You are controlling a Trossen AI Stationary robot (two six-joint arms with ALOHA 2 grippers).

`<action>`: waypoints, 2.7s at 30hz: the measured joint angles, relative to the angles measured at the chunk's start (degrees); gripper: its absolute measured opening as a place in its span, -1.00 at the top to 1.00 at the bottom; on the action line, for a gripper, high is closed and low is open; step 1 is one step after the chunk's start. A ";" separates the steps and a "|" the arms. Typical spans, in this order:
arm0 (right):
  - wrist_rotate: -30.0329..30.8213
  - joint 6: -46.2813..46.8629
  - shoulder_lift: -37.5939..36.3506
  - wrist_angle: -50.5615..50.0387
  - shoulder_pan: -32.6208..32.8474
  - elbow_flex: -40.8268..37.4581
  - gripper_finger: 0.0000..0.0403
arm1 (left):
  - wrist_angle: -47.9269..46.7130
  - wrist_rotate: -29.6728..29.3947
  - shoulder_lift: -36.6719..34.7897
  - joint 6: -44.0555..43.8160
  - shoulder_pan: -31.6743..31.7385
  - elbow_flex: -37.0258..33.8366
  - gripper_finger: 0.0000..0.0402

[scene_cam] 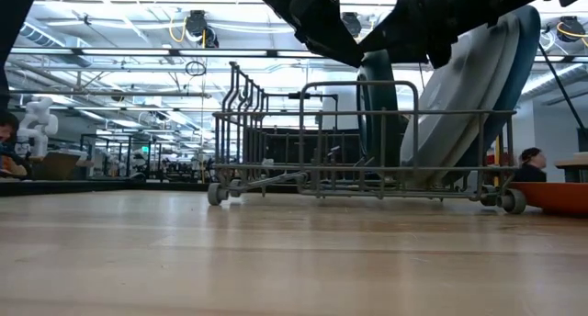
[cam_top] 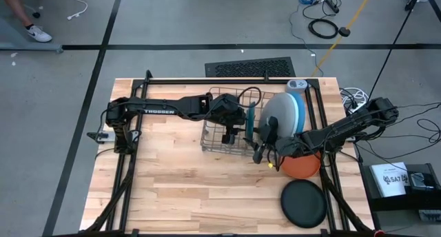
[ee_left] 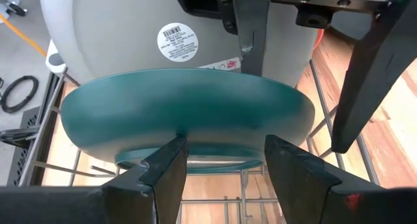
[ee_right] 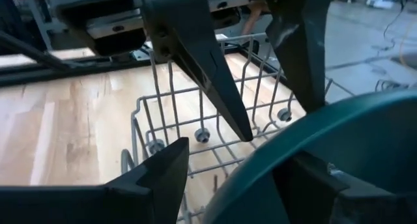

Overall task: Sort dishes
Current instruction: Put the dark blue plate into the dish rack, then put the black plate into the dish rack

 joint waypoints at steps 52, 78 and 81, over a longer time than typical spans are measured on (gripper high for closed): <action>13.14 0.29 -0.11 -13.49 1.57 5.92 -0.34 | -1.40 1.57 0.09 -1.53 -0.02 -0.04 -0.02; 25.49 8.65 -0.11 -14.04 4.46 5.90 -0.34 | -1.42 1.52 0.08 -1.65 0.00 -0.04 -0.02; 25.49 8.64 -0.11 -14.00 4.56 5.90 -0.34 | -1.42 1.50 0.09 -1.62 0.00 -0.04 -0.02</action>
